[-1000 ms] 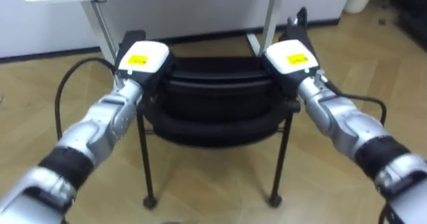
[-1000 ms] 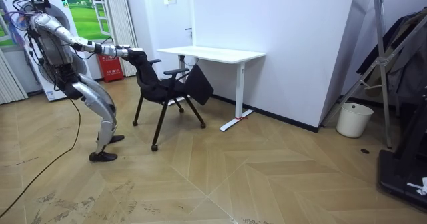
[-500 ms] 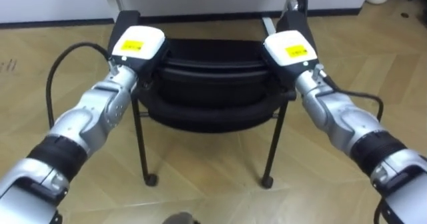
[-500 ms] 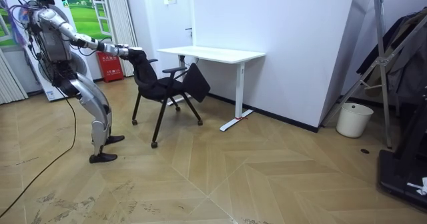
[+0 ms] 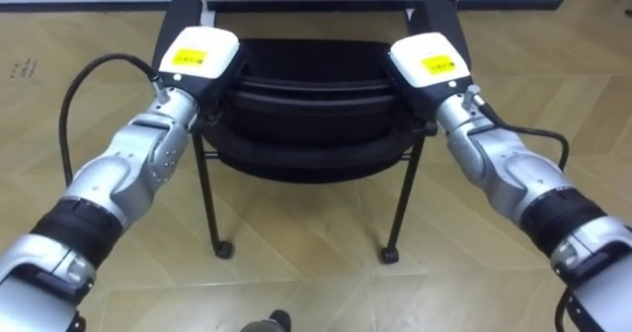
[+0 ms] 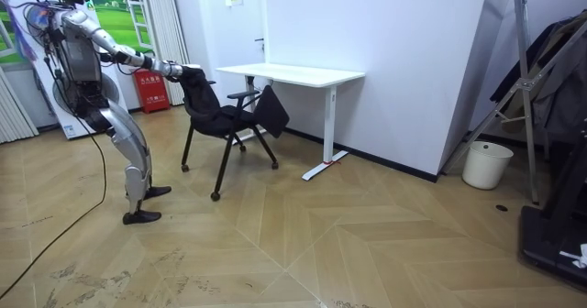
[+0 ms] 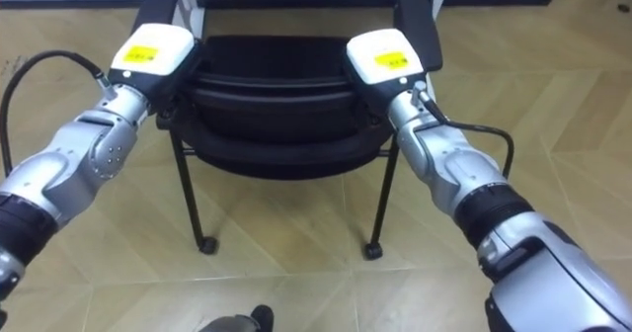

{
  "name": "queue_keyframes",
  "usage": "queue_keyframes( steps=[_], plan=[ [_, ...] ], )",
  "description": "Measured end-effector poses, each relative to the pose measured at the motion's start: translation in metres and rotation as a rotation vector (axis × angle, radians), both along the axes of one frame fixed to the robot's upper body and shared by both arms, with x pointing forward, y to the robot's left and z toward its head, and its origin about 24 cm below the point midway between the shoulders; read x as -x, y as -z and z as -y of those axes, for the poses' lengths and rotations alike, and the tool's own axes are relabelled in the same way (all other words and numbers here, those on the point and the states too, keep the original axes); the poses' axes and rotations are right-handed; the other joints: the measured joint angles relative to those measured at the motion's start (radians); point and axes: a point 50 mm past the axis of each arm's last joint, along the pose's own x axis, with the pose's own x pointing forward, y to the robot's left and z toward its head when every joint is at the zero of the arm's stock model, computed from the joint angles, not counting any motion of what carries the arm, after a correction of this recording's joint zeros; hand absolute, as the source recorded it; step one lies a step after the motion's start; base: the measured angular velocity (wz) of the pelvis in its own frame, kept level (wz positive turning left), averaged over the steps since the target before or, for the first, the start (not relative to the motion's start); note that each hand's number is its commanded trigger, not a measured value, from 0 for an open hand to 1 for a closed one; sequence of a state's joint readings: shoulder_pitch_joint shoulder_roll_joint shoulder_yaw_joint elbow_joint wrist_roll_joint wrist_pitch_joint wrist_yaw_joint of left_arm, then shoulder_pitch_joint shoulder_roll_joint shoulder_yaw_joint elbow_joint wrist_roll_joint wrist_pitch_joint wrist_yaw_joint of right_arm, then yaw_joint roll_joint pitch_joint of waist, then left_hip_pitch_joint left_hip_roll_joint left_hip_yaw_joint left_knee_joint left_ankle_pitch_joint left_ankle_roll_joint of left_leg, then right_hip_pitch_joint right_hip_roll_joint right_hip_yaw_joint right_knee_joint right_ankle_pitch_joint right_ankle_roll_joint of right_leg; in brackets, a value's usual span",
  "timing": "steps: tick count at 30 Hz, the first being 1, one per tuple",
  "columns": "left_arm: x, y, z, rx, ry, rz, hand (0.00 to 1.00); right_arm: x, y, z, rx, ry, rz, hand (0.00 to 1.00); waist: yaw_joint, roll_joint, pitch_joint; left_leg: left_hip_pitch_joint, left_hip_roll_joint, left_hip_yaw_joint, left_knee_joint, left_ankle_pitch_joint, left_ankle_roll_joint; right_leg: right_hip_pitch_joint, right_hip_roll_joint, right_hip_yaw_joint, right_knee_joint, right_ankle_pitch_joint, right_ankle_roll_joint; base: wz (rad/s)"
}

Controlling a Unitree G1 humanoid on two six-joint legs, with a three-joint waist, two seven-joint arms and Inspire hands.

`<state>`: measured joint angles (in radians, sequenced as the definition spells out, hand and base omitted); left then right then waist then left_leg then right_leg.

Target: Push chair

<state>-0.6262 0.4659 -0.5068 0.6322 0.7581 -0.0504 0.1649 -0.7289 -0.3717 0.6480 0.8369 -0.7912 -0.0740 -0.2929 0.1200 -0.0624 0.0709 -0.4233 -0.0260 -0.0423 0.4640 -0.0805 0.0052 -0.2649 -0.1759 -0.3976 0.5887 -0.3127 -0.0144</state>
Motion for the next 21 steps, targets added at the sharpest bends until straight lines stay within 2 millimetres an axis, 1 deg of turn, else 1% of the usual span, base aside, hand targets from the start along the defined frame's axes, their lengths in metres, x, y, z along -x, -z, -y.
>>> queue_keyframes(
  steps=[1, 2, 3, 4, 5, 7, 9, 11, 13, 15, 16, 17, 19, 20, 21],
  plan=[
    [0.000, 0.000, 0.000, 0.000, 0.001, 0.001, 1.00, 0.000, 0.000, 0.000, 0.000, 0.000, -0.001, 1.00, 0.000, 0.000, 0.0003, 0.000, 0.001, -0.003, 0.002, -0.001, -0.001, 0.004, 0.002, -0.002, -0.003, 0.000, -0.001, 0.07],
    [0.000, 0.000, 0.000, -0.001, 0.002, 0.001, 0.87, 0.000, 0.001, 0.000, 0.000, 0.001, -0.002, 0.13, 0.002, 0.001, 0.0008, 0.002, 0.003, -0.003, 0.005, -0.002, -0.003, 0.008, 0.004, -0.002, -0.006, -0.001, -0.002, 0.00],
    [0.000, 0.000, 0.000, -0.001, 0.002, 0.001, 0.58, 0.000, 0.000, 0.000, 0.001, 0.000, 0.001, 0.00, 0.004, 0.005, 0.0033, 0.003, 0.004, -0.003, 0.007, -0.004, -0.003, 0.010, 0.003, -0.002, -0.006, -0.001, -0.002, 0.00],
    [0.000, 0.000, 0.000, 0.000, 0.002, 0.001, 0.00, -0.001, -0.001, 0.000, 0.001, -0.001, 0.003, 0.00, 0.004, 0.007, 0.0045, 0.003, 0.004, -0.003, 0.007, -0.005, -0.003, 0.011, 0.003, -0.002, -0.006, -0.001, -0.002, 0.00],
    [0.000, -0.001, 0.000, 0.003, 0.001, 0.002, 0.00, -0.001, -0.002, 0.000, 0.002, -0.002, 0.005, 0.00, 0.004, 0.011, 0.0071, 0.005, 0.004, -0.003, 0.007, -0.005, -0.002, 0.013, 0.003, -0.003, -0.008, -0.002, -0.002, 0.00],
    [0.000, -0.001, 0.000, 0.003, 0.002, 0.002, 0.00, -0.002, -0.003, 0.000, -0.002, 0.003, 0.004, 0.00, 0.004, 0.012, 0.0078, 0.007, 0.006, -0.003, 0.007, -0.007, -0.003, 0.017, 0.002, -0.004, -0.013, -0.002, -0.002, 0.00],
    [0.000, 0.000, 0.001, 0.010, 0.000, -0.003, 0.00, -0.003, -0.004, 0.001, -0.038, 0.022, -0.023, 0.00, 0.007, 0.012, 0.0078, 0.012, 0.013, 0.000, 0.006, -0.011, -0.007, 0.022, 0.005, -0.001, -0.020, -0.001, -0.001, -0.05],
    [-0.002, -0.004, 0.002, 0.030, -0.007, -0.015, 0.00, -0.006, -0.008, 0.002, -0.055, 0.035, -0.035, 0.00, 0.007, 0.015, 0.0070, 0.013, 0.013, 0.001, 0.007, -0.009, -0.002, 0.022, 0.006, 0.000, -0.022, 0.001, 0.001, -0.02],
    [-0.004, -0.006, 0.004, 0.053, -0.010, -0.026, 0.00, -0.008, -0.010, 0.004, -0.063, 0.047, -0.048, 0.00, 0.007, 0.016, 0.0061, 0.013, 0.011, 0.001, 0.005, -0.009, -0.002, 0.024, 0.008, 0.000, -0.027, 0.003, 0.003, 0.00],
    [-0.004, -0.010, 0.008, 0.069, 0.002, -0.028, 0.00, -0.010, -0.015, 0.009, -0.099, 0.073, -0.049, 0.00, 0.006, 0.017, 0.0049, 0.011, 0.013, 0.000, 0.004, -0.008, -0.002, 0.025, 0.020, 0.000, -0.042, 0.012, 0.001, 0.00],
    [-0.004, -0.011, 0.009, 0.071, 0.006, -0.032, 0.00, -0.011, -0.016, 0.011, -0.110, 0.084, -0.051, 0.00, 0.005, 0.017, 0.0042, 0.011, 0.013, 0.001, 0.005, -0.008, -0.002, 0.026, 0.019, 0.001, -0.046, 0.014, 0.001, 0.00],
    [-0.004, -0.013, 0.010, 0.074, 0.011, -0.038, 0.00, -0.012, -0.019, 0.015, -0.125, 0.100, -0.052, 0.00, 0.002, 0.020, 0.0015, 0.012, 0.014, 0.001, 0.006, -0.008, -0.001, 0.030, 0.021, 0.001, -0.055, 0.020, 0.003, 0.00],
    [-0.004, -0.017, 0.010, 0.064, 0.016, -0.030, 0.00, -0.014, -0.030, 0.021, -0.143, 0.116, -0.031, 0.00, -0.009, 0.023, -0.0004, 0.011, 0.014, 0.006, 0.010, -0.011, 0.003, 0.030, 0.023, 0.003, -0.057, 0.023, 0.006, 0.00],
    [-0.005, -0.023, 0.011, 0.036, 0.027, -0.005, 0.00, -0.016, -0.045, 0.031, -0.137, 0.125, 0.011, 0.00, -0.014, 0.024, -0.0015, 0.010, 0.014, 0.015, 0.008, -0.011, 0.005, 0.031, 0.023, 0.005, -0.062, 0.026, 0.010, -0.06],
    [-0.005, -0.033, 0.016, 0.014, 0.056, 0.033, 0.00, -0.017, -0.062, 0.046, -0.101, 0.135, 0.052, 0.00, -0.008, 0.026, -0.0031, 0.017, 0.020, 0.027, 0.003, -0.010, 0.007, 0.041, 0.030, 0.010, -0.080, 0.037, 0.012, -0.10]
  ],
)
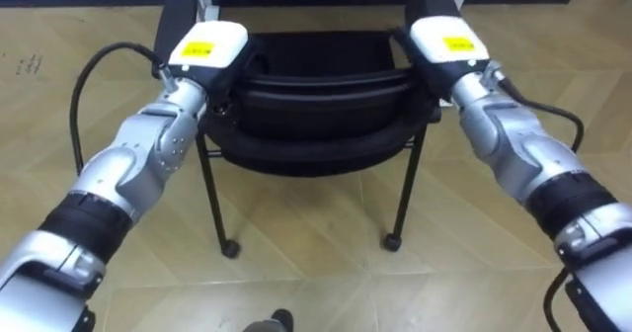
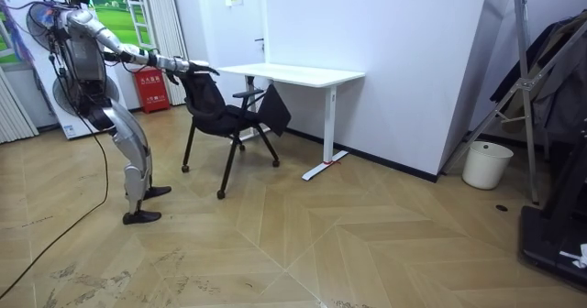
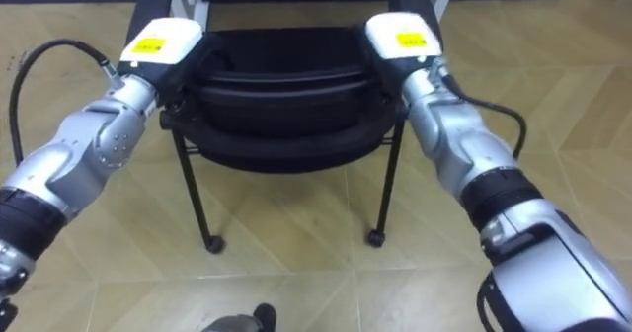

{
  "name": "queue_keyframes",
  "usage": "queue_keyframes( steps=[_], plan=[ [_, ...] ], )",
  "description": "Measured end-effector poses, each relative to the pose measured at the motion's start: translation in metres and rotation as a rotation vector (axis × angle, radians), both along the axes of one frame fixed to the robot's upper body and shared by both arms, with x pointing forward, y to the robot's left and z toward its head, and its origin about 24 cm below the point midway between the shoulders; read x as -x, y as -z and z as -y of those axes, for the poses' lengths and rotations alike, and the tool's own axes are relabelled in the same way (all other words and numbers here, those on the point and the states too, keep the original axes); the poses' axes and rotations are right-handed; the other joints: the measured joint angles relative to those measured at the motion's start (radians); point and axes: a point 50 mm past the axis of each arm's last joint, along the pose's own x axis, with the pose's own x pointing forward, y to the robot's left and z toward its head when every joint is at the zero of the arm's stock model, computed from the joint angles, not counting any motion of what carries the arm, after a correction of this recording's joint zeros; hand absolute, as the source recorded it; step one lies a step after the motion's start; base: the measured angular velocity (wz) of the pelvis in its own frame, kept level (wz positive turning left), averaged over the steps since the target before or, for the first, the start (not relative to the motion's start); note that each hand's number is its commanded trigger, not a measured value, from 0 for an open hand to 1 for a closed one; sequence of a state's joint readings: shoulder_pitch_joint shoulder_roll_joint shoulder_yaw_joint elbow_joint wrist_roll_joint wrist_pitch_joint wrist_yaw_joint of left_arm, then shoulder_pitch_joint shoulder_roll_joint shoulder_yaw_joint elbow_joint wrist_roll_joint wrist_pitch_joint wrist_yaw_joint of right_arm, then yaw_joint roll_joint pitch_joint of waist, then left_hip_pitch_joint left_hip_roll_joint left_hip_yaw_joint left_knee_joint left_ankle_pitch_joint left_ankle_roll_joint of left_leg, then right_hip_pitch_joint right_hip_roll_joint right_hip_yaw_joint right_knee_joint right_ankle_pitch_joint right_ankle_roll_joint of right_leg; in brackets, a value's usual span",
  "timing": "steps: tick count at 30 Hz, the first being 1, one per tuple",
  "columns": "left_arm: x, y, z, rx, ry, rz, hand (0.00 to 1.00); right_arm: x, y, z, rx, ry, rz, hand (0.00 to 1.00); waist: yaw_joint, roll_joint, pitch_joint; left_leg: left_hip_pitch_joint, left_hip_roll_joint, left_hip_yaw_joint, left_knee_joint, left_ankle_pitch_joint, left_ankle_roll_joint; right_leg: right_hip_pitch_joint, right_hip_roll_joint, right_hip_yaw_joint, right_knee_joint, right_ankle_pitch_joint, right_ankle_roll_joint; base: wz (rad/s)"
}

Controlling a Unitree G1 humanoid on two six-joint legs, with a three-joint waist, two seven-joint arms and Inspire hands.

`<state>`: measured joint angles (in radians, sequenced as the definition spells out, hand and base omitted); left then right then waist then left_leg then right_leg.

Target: Push chair

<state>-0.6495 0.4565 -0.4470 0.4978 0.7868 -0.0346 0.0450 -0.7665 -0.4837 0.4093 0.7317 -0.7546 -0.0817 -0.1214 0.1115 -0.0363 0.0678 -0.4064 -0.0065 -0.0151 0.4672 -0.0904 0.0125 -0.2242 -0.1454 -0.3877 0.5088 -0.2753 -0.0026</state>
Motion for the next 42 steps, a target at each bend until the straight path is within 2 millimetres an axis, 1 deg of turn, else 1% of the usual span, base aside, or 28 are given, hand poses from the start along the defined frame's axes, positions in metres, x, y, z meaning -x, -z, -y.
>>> queue_keyframes(
  steps=[2, 4, 6, 7, 8, 9, 10, 11, 12, 13, 14, 15, 17, 18, 21, 25, 27, 28, 29, 30, 31, 33, 35, 36, 37, 39, 40, 42],
  plan=[
    [-0.003, -0.013, 0.002, -0.020, 0.035, 0.026, 0.00, -0.001, -0.019, 0.018, 0.055, 0.022, 0.025, 0.00, 0.003, 0.002, -0.0014, 0.025, 0.012, 0.024, -0.019, 0.003, 0.006, 0.027, 0.017, 0.016, -0.043, 0.023, 0.002, -0.21],
    [-0.004, -0.017, -0.005, -0.040, 0.024, 0.030, 0.00, 0.001, -0.044, 0.026, 0.080, 0.024, 0.112, 0.00, -0.006, 0.009, -0.0057, 0.054, 0.019, 0.039, -0.044, 0.007, 0.012, 0.054, 0.033, 0.040, -0.082, 0.046, 0.005, -0.25],
    [-0.007, -0.027, -0.010, -0.072, 0.020, 0.038, 0.00, 0.003, -0.095, 0.037, 0.127, 0.033, 0.280, 0.00, -0.020, 0.018, -0.0141, 0.088, 0.026, 0.057, -0.065, 0.010, 0.016, 0.091, 0.046, 0.058, -0.131, 0.071, 0.010, -0.24],
    [-0.007, -0.035, -0.009, -0.079, 0.031, 0.061, 0.00, 0.004, -0.106, 0.042, 0.132, 0.049, 0.322, 0.00, -0.018, 0.018, -0.0170, 0.097, 0.027, 0.060, -0.072, 0.010, 0.016, 0.099, 0.049, 0.061, -0.143, 0.076, 0.011, -0.20],
    [-0.007, -0.061, -0.007, -0.098, 0.058, 0.144, 0.00, 0.008, -0.129, 0.054, 0.149, 0.093, 0.398, 0.00, -0.012, 0.014, -0.0269, 0.116, 0.031, 0.069, -0.088, 0.011, 0.017, 0.119, 0.056, 0.068, -0.172, 0.089, 0.012, -0.23],
    [-0.009, -0.101, -0.006, -0.091, 0.075, 0.259, 0.00, 0.014, -0.150, 0.062, 0.165, 0.126, 0.465, 0.00, -0.009, 0.010, -0.0439, 0.129, 0.032, 0.074, -0.100, 0.011, 0.017, 0.135, 0.063, 0.076, -0.202, 0.102, 0.014, -0.16],
    [-0.011, -0.124, -0.007, -0.058, 0.075, 0.320, 0.00, 0.018, -0.159, 0.065, 0.165, 0.137, 0.502, 0.00, -0.016, 0.007, -0.0477, 0.140, 0.031, 0.074, -0.108, 0.011, 0.017, 0.149, 0.064, 0.075, -0.214, 0.105, 0.016, -0.11],
    [-0.010, -0.165, -0.015, 0.033, 0.050, 0.460, 0.00, 0.022, -0.173, 0.065, 0.139, 0.132, 0.570, 0.00, -0.037, 0.000, -0.0575, 0.175, 0.027, 0.086, -0.133, 0.013, 0.020, 0.178, 0.060, 0.080, -0.231, 0.108, 0.020, -0.15],
    [-0.002, -0.197, -0.028, 0.101, 0.020, 0.607, 0.00, 0.029, -0.185, 0.062, 0.131, 0.107, 0.628, 0.00, -0.055, -0.004, -0.0823, 0.200, 0.023, 0.100, -0.157, 0.013, 0.021, 0.194, 0.059, 0.096, -0.253, 0.112, 0.026, -0.22],
    [0.004, -0.213, -0.036, 0.124, 0.006, 0.679, 0.00, 0.034, -0.194, 0.063, 0.135, 0.096, 0.659, 0.00, -0.070, -0.004, -0.0863, 0.213, 0.020, 0.102, -0.165, 0.013, 0.021, 0.206, 0.058, 0.101, -0.262, 0.113, 0.028, -0.21],
    [0.015, -0.239, -0.050, 0.154, -0.013, 0.789, 0.00, 0.046, -0.211, 0.068, 0.124, 0.088, 0.727, 0.00, -0.101, -0.005, -0.0860, 0.241, 0.016, 0.105, -0.179, 0.010, 0.021, 0.231, 0.056, 0.107, -0.275, 0.113, 0.031, -0.11],
    [0.020, -0.249, -0.058, 0.171, -0.027, 0.829, 0.00, 0.051, -0.219, 0.073, 0.122, 0.098, 0.754, 0.00, -0.105, -0.005, -0.0864, 0.257, 0.014, 0.113, -0.190, 0.010, 0.021, 0.239, 0.055, 0.117, -0.277, 0.112, 0.032, -0.28],
    [0.041, -0.276, -0.089, 0.200, -0.090, 0.937, 0.00, 0.079, -0.260, 0.098, 0.141, 0.164, 0.857, 0.00, -0.114, -0.001, -0.0884, 0.295, 0.015, 0.143, -0.225, 0.010, 0.020, 0.253, 0.055, 0.144, -0.291, 0.112, 0.035, -0.34],
    [0.051, -0.286, -0.104, 0.165, -0.134, 0.976, 0.00, 0.097, -0.278, 0.111, 0.174, 0.214, 0.915, 0.00, -0.136, 0.000, -0.0887, 0.298, 0.016, 0.144, -0.229, 0.009, 0.019, 0.260, 0.057, 0.144, -0.301, 0.112, 0.035, -0.09],
    [0.076, -0.302, -0.136, 0.089, -0.239, 1.045, 0.00, 0.139, -0.313, 0.135, 0.165, 0.306, 1.065, 0.00, -0.161, 0.000, -0.0886, 0.303, 0.020, 0.154, -0.235, 0.002, 0.011, 0.258, 0.063, 0.163, -0.310, 0.112, 0.034, -0.16],
    [0.112, -0.327, -0.165, 0.042, -0.342, 1.169, 0.00, 0.189, -0.347, 0.154, 0.107, 0.383, 1.247, 0.00, -0.174, 0.004, -0.0900, 0.293, 0.026, 0.173, -0.242, -0.004, 0.007, 0.242, 0.070, 0.182, -0.324, 0.113, 0.032, -0.15],
    [0.141, -0.329, -0.200, 0.046, -0.457, 1.210, 0.00, 0.217, -0.358, 0.169, 0.082, 0.430, 1.320, 0.00, -0.192, 0.008, -0.0957, 0.295, 0.028, 0.176, -0.246, -0.012, 0.002, 0.244, 0.074, 0.190, -0.337, 0.113, 0.031, -0.08],
    [0.147, -0.327, -0.211, 0.048, -0.499, 1.209, 0.00, 0.224, -0.361, 0.174, 0.075, 0.447, 1.338, 0.00, -0.195, 0.010, -0.0969, 0.295, 0.028, 0.176, -0.246, -0.013, 0.001, 0.245, 0.074, 0.191, -0.340, 0.114, 0.031, -0.08],
    [0.158, -0.319, -0.233, 0.073, -0.591, 1.201, 0.00, 0.235, -0.361, 0.184, 0.049, 0.491, 1.365, 0.00, -0.199, 0.014, -0.0990, 0.299, 0.028, 0.177, -0.247, -0.015, -0.001, 0.249, 0.074, 0.191, -0.340, 0.114, 0.031, -0.06],
    [0.167, -0.303, -0.259, 0.116, -0.698, 1.180, 0.00, 0.241, -0.357, 0.196, 0.004, 0.533, 1.383, 0.00, -0.200, 0.018, -0.0991, 0.309, 0.029, 0.180, -0.247, -0.016, -0.003, 0.256, 0.074, 0.195, -0.340, 0.114, 0.031, -0.07],
    [0.173, -0.295, -0.272, 0.137, -0.749, 1.167, 0.00, 0.244, -0.353, 0.203, -0.021, 0.553, 1.388, 0.00, -0.200, 0.019, -0.0985, 0.314, 0.029, 0.180, -0.248, -0.018, -0.005, 0.261, 0.074, 0.195, -0.341, 0.113, 0.031, -0.10],
    [0.197, -0.263, -0.317, 0.231, -0.986, 1.110, 0.00, 0.257, -0.337, 0.233, -0.133, 0.677, 1.402, 0.00, -0.207, 0.022, -0.0995, 0.312, 0.032, 0.181, -0.242, -0.030, -0.006, 0.259, 0.077, 0.193, -0.338, 0.103, 0.028, 0.00],
    [0.221, -0.247, -0.337, 0.315, -1.106, 1.140, 0.00, 0.266, -0.322, 0.253, -0.195, 0.769, 1.410, 0.00, -0.206, 0.017, -0.0999, 0.311, 0.031, 0.183, -0.244, -0.033, -0.007, 0.249, 0.077, 0.198, -0.336, 0.096, 0.030, -0.04],
    [0.240, -0.233, -0.349, 0.330, -1.181, 1.154, 0.00, 0.273, -0.308, 0.267, -0.233, 0.827, 1.402, 0.00, -0.204, 0.013, -0.1048, 0.310, 0.031, 0.188, -0.245, -0.037, -0.007, 0.244, 0.077, 0.205, -0.336, 0.094, 0.030, -0.10],
    [0.249, -0.226, -0.355, 0.350, -1.219, 1.159, 0.00, 0.278, -0.300, 0.276, -0.258, 0.868, 1.395, 0.00, -0.204, 0.011, -0.1061, 0.311, 0.031, 0.189, -0.245, -0.039, -0.007, 0.245, 0.077, 0.207, -0.336, 0.093, 0.031, -0.08],
    [0.276, -0.182, -0.371, 0.477, -1.363, 1.176, 0.00, 0.291, -0.251, 0.308, -0.444, 1.029, 1.376, 0.00, -0.203, -0.005, -0.1088, 0.330, 0.031, 0.192, -0.246, -0.048, -0.009, 0.264, 0.076, 0.209, -0.340, 0.092, 0.031, -0.04],
    [0.283, -0.166, -0.374, 0.508, -1.400, 1.168, 0.00, 0.295, -0.234, 0.315, -0.500, 1.066, 1.370, 0.00, -0.203, 0.002, -0.1083, 0.331, 0.031, 0.192, -0.246, -0.051, -0.009, 0.266, 0.076, 0.209, -0.341, 0.092, 0.031, 0.00],
    [0.319, -0.086, -0.379, 0.639, -1.597, 1.088, 0.00, 0.323, -0.162, 0.337, -0.720, 1.237, 1.342, 0.00, -0.194, -0.005, -0.1079, 0.334, 0.030, 0.194, -0.245, -0.058, -0.008, 0.269, 0.075, 0.211, -0.341, 0.090, 0.034, 0.00]
  ],
)
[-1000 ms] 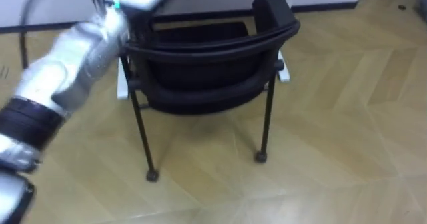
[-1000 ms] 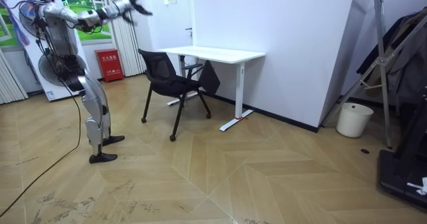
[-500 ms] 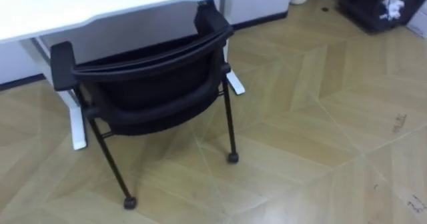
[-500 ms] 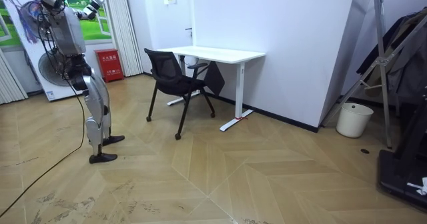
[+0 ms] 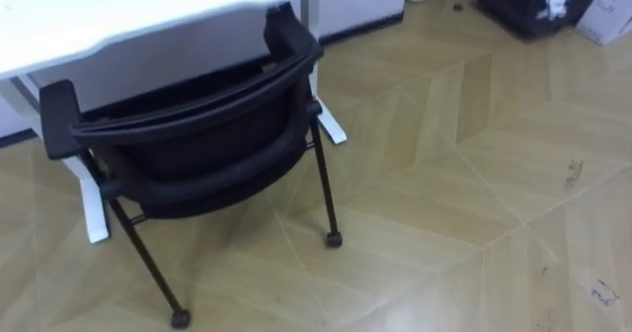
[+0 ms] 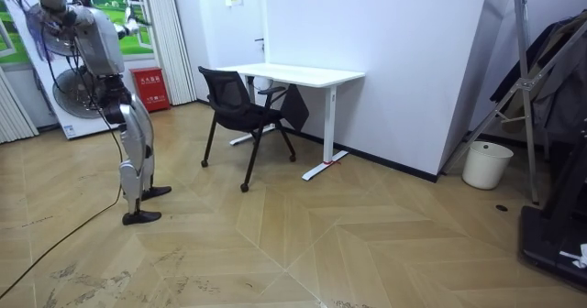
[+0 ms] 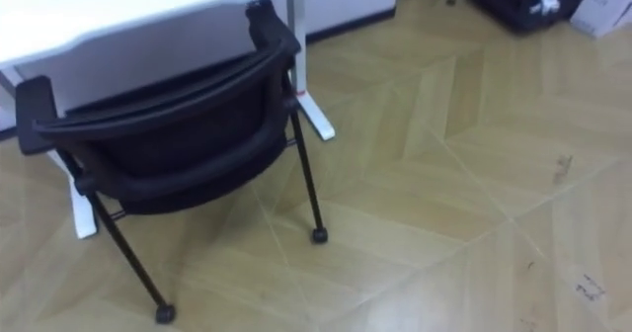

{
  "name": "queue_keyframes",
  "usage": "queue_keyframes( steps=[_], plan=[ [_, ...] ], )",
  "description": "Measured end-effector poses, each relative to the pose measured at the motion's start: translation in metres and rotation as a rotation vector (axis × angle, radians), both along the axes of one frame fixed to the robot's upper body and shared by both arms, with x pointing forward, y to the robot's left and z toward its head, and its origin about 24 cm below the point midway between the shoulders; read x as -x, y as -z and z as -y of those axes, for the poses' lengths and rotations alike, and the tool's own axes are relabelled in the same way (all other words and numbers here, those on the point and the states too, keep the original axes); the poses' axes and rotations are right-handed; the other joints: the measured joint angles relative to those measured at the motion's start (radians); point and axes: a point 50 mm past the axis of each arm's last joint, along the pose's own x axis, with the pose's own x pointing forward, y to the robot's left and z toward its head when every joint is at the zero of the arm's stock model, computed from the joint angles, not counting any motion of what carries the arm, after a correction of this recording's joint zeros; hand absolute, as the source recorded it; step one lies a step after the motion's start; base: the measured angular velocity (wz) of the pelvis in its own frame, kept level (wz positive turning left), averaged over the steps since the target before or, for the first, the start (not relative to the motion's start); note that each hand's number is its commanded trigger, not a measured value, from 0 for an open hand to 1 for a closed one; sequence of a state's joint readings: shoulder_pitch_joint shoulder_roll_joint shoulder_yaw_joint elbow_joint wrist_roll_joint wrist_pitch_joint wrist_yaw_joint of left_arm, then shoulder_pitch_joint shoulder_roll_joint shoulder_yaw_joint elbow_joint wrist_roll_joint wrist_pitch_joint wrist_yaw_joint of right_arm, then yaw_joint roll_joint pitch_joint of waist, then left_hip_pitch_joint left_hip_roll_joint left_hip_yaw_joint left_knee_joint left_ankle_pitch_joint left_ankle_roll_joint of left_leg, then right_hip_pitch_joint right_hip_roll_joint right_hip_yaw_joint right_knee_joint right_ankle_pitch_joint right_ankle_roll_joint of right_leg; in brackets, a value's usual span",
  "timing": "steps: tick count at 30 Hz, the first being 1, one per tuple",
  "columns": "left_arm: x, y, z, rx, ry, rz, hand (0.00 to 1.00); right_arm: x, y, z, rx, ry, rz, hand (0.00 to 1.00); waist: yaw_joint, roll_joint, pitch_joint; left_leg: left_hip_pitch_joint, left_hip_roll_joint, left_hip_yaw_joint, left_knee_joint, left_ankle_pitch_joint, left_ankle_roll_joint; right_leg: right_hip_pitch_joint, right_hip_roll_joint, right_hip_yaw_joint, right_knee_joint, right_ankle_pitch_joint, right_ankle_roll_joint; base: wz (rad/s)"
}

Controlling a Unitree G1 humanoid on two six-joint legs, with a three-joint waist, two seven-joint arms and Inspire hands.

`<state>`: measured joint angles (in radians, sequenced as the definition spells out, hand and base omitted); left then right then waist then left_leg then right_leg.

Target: Push chair

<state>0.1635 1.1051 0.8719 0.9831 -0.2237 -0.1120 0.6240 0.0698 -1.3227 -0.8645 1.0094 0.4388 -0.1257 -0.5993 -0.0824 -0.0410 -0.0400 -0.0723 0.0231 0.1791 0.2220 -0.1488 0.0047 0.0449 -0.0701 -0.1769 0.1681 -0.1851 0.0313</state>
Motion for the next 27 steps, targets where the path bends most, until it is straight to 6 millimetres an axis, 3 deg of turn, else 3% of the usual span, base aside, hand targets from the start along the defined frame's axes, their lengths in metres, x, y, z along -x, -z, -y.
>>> queue_keyframes(
  steps=[1, 2, 3, 4, 5, 6, 7, 9, 10, 12, 15, 18, 22, 24, 27],
  plan=[
    [0.011, 0.021, 0.002, 0.056, -0.024, 0.003, 0.00, 0.008, 0.020, 0.003, -0.060, 0.010, 0.031, 0.00, -0.001, 0.003, 0.0046, 0.002, 0.000, 0.000, -0.001, -0.001, 0.000, 0.003, 0.000, 0.000, 0.000, -0.001, 0.001, 0.00],
    [0.030, 0.063, 0.010, 0.170, -0.069, 0.013, 0.00, 0.029, 0.066, 0.006, -0.187, 0.041, 0.077, 0.00, 0.004, -0.003, 0.0137, 0.008, 0.000, -0.002, -0.001, -0.004, -0.002, 0.007, 0.000, -0.001, 0.000, -0.003, 0.004, 0.00],
    [0.046, 0.102, 0.022, 0.285, -0.112, 0.057, 0.00, 0.054, 0.117, 0.002, -0.324, 0.087, 0.129, 0.00, 0.012, -0.010, 0.0139, 0.008, 0.001, -0.002, 0.002, -0.009, -0.004, 0.009, 0.001, -0.001, -0.001, -0.007, 0.003, 0.00],
    [0.055, 0.123, 0.031, 0.346, -0.136, 0.073, 0.00, 0.066, 0.143, -0.004, -0.390, 0.115, 0.135, 0.00, 0.017, -0.011, 0.0141, 0.008, 0.002, -0.002, 0.006, -0.013, -0.005, 0.011, 0.002, 0.000, -0.001, -0.008, 0.004, 0.00],
    [0.072, 0.163, 0.052, 0.468, -0.176, 0.076, 0.00, 0.090, 0.190, -0.019, -0.512, 0.165, 0.127, 0.00, 0.024, -0.013, 0.0153, 0.011, 0.002, -0.003, 0.008, -0.018, -0.005, 0.016, 0.002, 0.000, -0.001, -0.011, 0.006, 0.00],
    [0.079, 0.181, 0.064, 0.524, -0.194, 0.078, 0.00, 0.101, 0.211, -0.029, -0.571, 0.189, 0.126, 0.00, 0.028, -0.014, 0.0170, 0.012, 0.001, -0.004, 0.008, -0.019, -0.005, 0.018, 0.001, 0.000, -0.001, -0.013, 0.006, 0.00],
    [0.092, 0.213, 0.088, 0.635, -0.234, 0.084, 0.00, 0.120, 0.252, -0.052, -0.691, 0.240, 0.136, 0.00, 0.035, -0.015, 0.0196, 0.013, 0.001, -0.005, 0.020, -0.029, -0.006, 0.024, 0.001, 0.003, 0.001, -0.019, 0.005, 0.00],
    [0.113, 0.259, 0.134, 0.820, -0.263, 0.053, 0.00, 0.139, 0.311, -0.098, -0.881, 0.274, 0.122, 0.00, 0.039, 0.003, 0.0218, 0.013, 0.005, -0.003, 0.051, -0.052, -0.008, 0.035, 0.001, 0.012, 0.001, -0.037, 0.004, -0.05],
    [0.117, 0.268, 0.144, 0.860, -0.260, 0.045, 0.00, 0.142, 0.322, -0.109, -0.924, 0.274, 0.112, 0.00, 0.038, 0.008, 0.0220, 0.013, 0.006, -0.003, 0.055, -0.056, -0.007, 0.036, 0.000, 0.012, 0.004, -0.040, 0.004, 0.00],
    [0.130, 0.296, 0.182, 1.019, -0.218, -0.023, 0.00, 0.153, 0.367, -0.158, -1.120, 0.267, 0.046, 0.00, 0.037, 0.020, 0.0219, 0.019, 0.007, -0.002, 0.055, -0.057, -0.008, 0.041, 0.000, 0.013, 0.006, -0.044, 0.004, 0.00],
    [0.134, 0.318, 0.217, 1.202, -0.120, -0.087, 0.00, 0.157, 0.405, -0.212, -1.351, 0.221, -0.044, 0.00, 0.033, 0.027, 0.0214, 0.026, 0.006, -0.009, 0.053, -0.058, -0.009, 0.048, -0.002, 0.012, 0.005, -0.044, 0.003, 0.01],
    [0.121, 0.337, 0.247, 1.364, 0.034, -0.177, 0.00, 0.144, 0.425, -0.242, -1.514, 0.092, -0.190, 0.00, 0.032, 0.037, 0.0257, 0.034, 0.004, -0.006, 0.051, -0.059, -0.006, 0.057, -0.005, 0.009, 0.004, -0.045, 0.004, 0.00],
    [0.086, 0.352, 0.271, 1.508, 0.267, -0.281, 0.00, 0.107, 0.439, -0.260, -1.614, -0.155, -0.339, 0.00, 0.032, 0.043, 0.0296, 0.049, 0.002, 0.005, 0.043, -0.059, -0.006, 0.063, -0.007, 0.013, 0.005, -0.044, 0.005, -0.07],
    [0.058, 0.359, 0.283, 1.560, 0.414, -0.352, 0.00, 0.077, 0.445, -0.268, -1.639, -0.325, -0.437, 0.00, 0.038, 0.044, 0.0337, 0.051, 0.002, 0.010, 0.035, -0.059, -0.006, 0.059, -0.006, 0.024, 0.001, -0.044, 0.005, -0.08],
    [0.033, 0.362, 0.294, 1.595, 0.568, -0.427, 0.00, 0.047, 0.448, -0.277, -1.653, -0.485, -0.472, 0.00, 0.029, 0.046, 0.0359, 0.049, -0.001, 0.012, 0.034, -0.059, -0.007, 0.058, -0.006, 0.024, 0.000, -0.044, 0.005, 0.00]
  ],
)
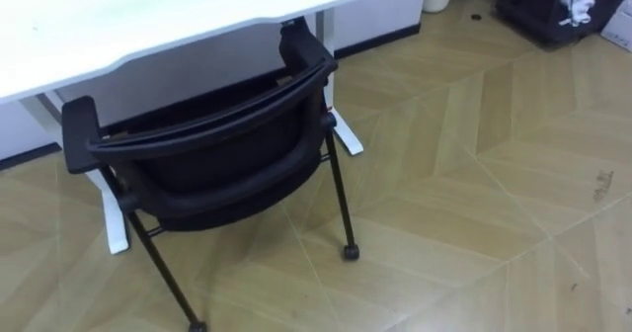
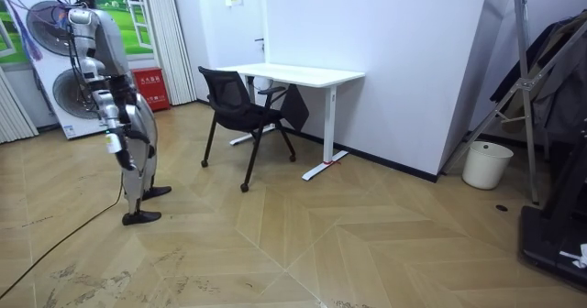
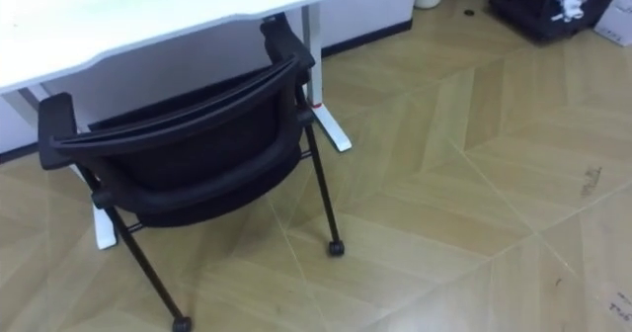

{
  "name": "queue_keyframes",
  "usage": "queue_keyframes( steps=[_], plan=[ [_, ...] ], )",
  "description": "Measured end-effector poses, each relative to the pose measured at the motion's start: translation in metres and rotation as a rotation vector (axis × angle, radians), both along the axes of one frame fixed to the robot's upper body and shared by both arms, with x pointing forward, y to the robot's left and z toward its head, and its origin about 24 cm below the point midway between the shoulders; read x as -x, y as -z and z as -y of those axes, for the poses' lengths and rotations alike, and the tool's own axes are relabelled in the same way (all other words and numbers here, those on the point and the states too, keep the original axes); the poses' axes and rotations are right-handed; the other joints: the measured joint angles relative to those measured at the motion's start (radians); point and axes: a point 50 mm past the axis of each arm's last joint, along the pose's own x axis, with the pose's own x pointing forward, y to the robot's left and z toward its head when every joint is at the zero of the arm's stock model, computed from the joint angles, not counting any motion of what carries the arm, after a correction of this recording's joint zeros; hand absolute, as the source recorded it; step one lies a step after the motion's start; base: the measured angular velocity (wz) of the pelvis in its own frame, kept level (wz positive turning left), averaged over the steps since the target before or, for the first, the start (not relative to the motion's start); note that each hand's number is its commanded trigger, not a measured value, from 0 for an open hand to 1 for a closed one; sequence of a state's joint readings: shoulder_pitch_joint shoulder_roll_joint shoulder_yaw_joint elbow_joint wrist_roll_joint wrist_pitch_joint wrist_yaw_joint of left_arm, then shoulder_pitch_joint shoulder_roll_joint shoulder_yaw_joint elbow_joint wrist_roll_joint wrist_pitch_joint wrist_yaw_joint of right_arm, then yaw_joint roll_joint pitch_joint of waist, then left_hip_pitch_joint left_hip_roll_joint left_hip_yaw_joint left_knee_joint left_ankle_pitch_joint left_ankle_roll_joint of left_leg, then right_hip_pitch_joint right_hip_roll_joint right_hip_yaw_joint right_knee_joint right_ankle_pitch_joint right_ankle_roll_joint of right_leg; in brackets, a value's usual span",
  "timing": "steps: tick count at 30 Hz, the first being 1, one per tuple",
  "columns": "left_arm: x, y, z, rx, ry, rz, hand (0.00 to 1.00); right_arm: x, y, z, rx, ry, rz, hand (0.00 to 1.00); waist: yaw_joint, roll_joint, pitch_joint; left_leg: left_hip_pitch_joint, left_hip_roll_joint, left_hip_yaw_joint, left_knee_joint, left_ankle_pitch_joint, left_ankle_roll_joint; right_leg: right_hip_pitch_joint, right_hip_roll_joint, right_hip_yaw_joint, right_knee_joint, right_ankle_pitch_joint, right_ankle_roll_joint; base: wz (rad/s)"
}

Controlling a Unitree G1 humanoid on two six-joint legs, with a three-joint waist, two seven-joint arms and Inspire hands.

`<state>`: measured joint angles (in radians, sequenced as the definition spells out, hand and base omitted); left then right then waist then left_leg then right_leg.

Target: Push chair

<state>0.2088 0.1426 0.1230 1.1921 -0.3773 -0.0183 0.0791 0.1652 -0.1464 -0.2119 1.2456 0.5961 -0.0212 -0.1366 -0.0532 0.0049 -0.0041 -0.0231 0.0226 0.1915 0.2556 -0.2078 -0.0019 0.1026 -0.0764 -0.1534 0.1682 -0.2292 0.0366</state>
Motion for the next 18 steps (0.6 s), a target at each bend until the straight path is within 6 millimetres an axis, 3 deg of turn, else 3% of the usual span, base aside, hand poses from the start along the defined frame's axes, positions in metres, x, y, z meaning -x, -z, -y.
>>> queue_keyframes(
  steps=[1, 4, 5, 9, 15, 18],
  plan=[
    [-0.005, 0.000, 0.001, 0.007, 0.024, 0.012, 0.00, -0.005, 0.000, -0.001, -0.007, -0.026, 0.015, 0.00, 0.000, 0.000, 0.0022, -0.002, 0.000, -0.001, 0.000, 0.000, 0.000, -0.002, 0.000, -0.002, 0.001, 0.000, 0.000, 0.03],
    [-0.033, -0.002, 0.007, 0.023, 0.126, 0.088, 0.00, -0.022, 0.000, -0.005, -0.029, -0.112, 0.063, 0.00, 0.001, -0.003, 0.0206, -0.002, -0.001, -0.002, -0.006, 0.000, -0.001, -0.007, 0.000, -0.005, 0.003, 0.001, -0.001, 0.00],
    [-0.040, -0.002, 0.010, 0.035, 0.146, 0.106, 0.00, -0.023, 0.000, -0.006, -0.045, -0.128, 0.076, 0.00, 0.000, -0.001, 0.0222, -0.002, -0.002, -0.002, -0.011, 0.000, -0.001, -0.008, 0.000, -0.005, 0.002, 0.001, -0.001, 0.00],
    [-0.048, -0.002, 0.016, 0.075, 0.189, 0.129, 0.00, -0.022, 0.002, -0.014, -0.119, -0.170, 0.089, 0.00, -0.003, -0.003, 0.0176, 0.003, -0.003, -0.002, -0.025, 0.000, -0.001, -0.013, -0.001, -0.010, 0.003, 0.001, -0.001, -0.03],
    [-0.043, 0.000, 0.021, 0.121, 0.218, 0.119, 0.00, -0.013, 0.005, -0.020, -0.166, -0.165, 0.080, 0.00, -0.005, -0.013, 0.0098, 0.037, -0.006, -0.002, -0.053, 0.000, -0.001, 0.007, 0.000, -0.011, 0.002, 0.002, -0.001, -0.02],
    [-0.040, 0.001, 0.023, 0.136, 0.230, 0.110, 0.00, -0.010, 0.005, -0.022, -0.182, -0.173, 0.074, 0.00, -0.008, -0.016, 0.0101, 0.048, -0.008, -0.003, -0.060, 0.000, -0.001, 0.014, -0.001, -0.008, 0.002, 0.002, -0.001, 0.00]
  ],
)
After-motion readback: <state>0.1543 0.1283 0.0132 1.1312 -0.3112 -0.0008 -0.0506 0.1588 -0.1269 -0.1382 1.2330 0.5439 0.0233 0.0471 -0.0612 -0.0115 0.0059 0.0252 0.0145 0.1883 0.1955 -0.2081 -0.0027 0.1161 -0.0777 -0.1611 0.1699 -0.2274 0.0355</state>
